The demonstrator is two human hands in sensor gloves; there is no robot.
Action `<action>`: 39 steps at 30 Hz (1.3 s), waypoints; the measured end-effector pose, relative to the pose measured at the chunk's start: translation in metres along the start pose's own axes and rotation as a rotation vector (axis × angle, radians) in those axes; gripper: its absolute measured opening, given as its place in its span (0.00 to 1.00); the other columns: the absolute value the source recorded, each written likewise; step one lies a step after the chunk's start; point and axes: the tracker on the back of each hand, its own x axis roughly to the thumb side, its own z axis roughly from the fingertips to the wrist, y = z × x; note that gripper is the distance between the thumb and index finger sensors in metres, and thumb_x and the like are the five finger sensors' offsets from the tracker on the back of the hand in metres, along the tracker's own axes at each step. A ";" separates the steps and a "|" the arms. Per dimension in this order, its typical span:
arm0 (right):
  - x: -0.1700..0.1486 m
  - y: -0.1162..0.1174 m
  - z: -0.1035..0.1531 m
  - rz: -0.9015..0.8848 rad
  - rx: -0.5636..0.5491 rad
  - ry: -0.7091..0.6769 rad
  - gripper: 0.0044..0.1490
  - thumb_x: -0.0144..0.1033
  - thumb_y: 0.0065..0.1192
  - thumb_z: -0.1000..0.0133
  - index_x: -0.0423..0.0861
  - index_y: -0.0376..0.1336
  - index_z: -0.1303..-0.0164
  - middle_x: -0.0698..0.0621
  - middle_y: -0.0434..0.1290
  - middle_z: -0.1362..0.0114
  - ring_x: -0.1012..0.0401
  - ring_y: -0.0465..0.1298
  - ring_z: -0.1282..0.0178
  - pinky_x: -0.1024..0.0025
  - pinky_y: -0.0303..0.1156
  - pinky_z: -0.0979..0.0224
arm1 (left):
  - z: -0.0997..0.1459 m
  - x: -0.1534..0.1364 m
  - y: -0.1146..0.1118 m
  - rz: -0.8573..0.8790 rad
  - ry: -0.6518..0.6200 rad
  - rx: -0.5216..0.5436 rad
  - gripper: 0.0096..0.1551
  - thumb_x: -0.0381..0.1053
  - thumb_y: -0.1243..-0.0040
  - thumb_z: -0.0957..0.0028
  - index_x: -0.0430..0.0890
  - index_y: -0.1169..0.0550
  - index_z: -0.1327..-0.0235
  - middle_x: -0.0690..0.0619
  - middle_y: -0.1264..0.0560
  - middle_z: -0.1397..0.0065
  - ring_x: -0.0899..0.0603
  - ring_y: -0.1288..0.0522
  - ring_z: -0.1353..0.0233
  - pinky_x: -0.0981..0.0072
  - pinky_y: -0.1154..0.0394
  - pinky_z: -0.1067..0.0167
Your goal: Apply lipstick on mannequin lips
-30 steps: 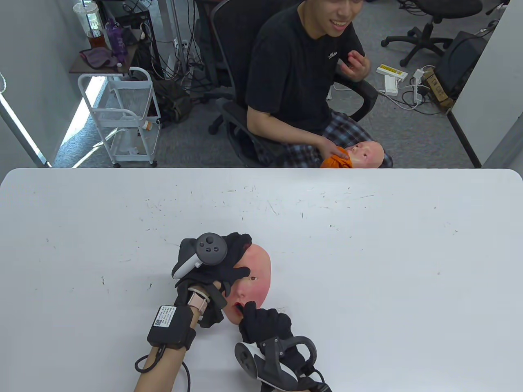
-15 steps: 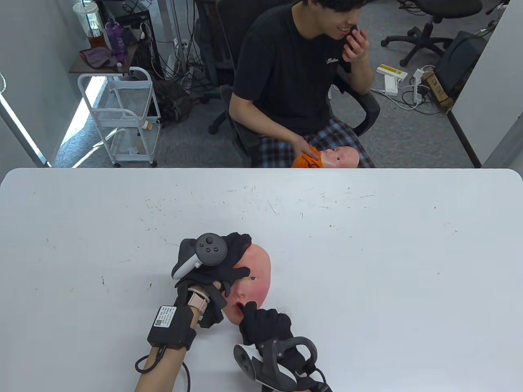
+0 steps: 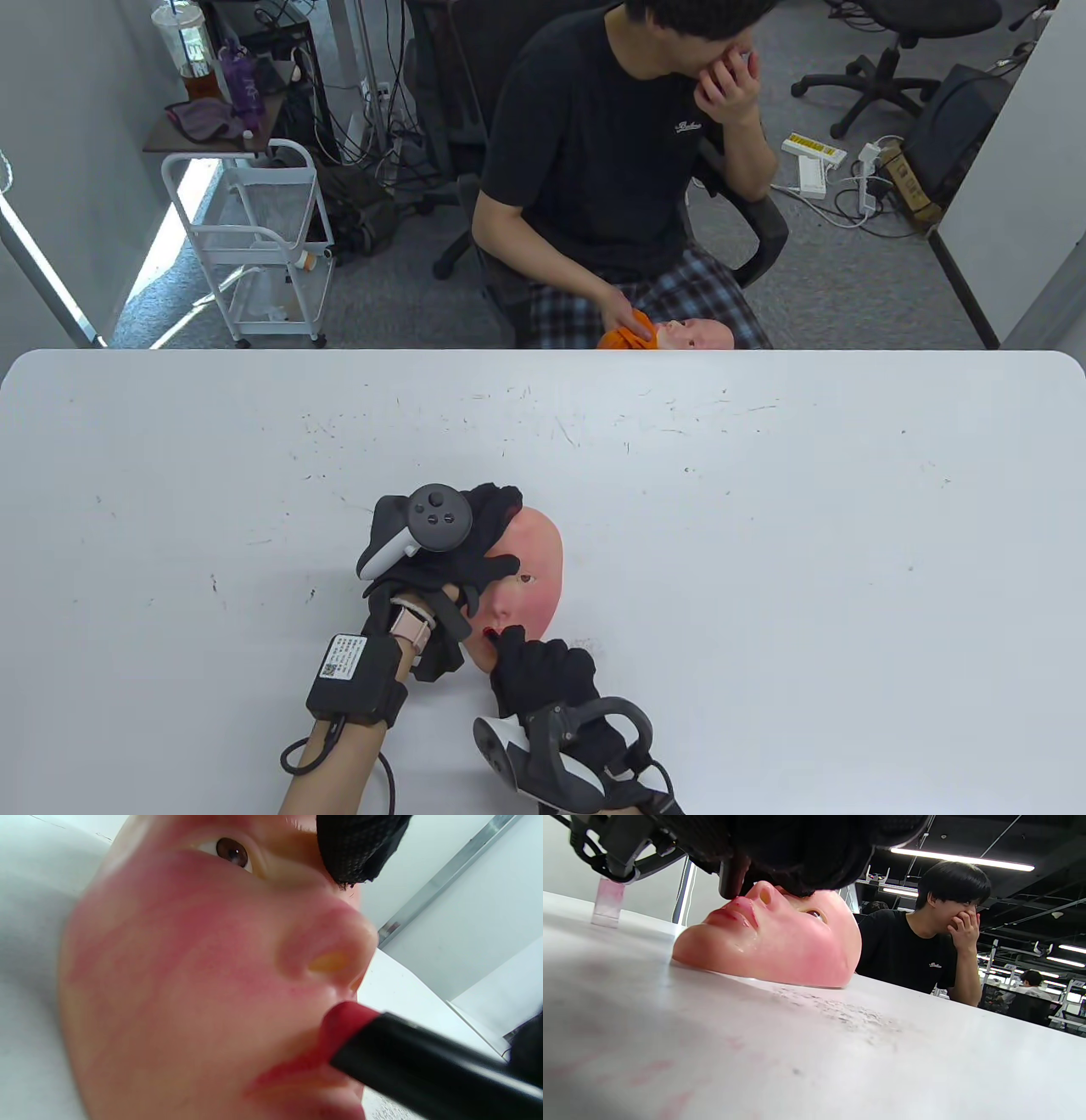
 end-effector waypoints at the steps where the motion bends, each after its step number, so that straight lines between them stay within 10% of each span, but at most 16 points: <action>1: 0.003 0.000 -0.001 0.018 0.014 -0.010 0.33 0.52 0.61 0.44 0.44 0.66 0.34 0.54 0.78 0.55 0.54 0.78 0.52 0.58 0.71 0.44 | 0.000 0.000 0.000 -0.011 -0.001 0.000 0.51 0.57 0.39 0.45 0.64 0.54 0.15 0.52 0.60 0.11 0.36 0.62 0.14 0.35 0.54 0.20; 39: -0.032 0.008 0.008 -0.259 0.113 0.097 0.33 0.51 0.61 0.44 0.42 0.68 0.37 0.53 0.78 0.57 0.54 0.78 0.55 0.58 0.72 0.46 | -0.001 0.000 -0.001 -0.002 0.006 -0.005 0.51 0.58 0.39 0.45 0.64 0.55 0.15 0.53 0.61 0.11 0.36 0.62 0.14 0.35 0.55 0.20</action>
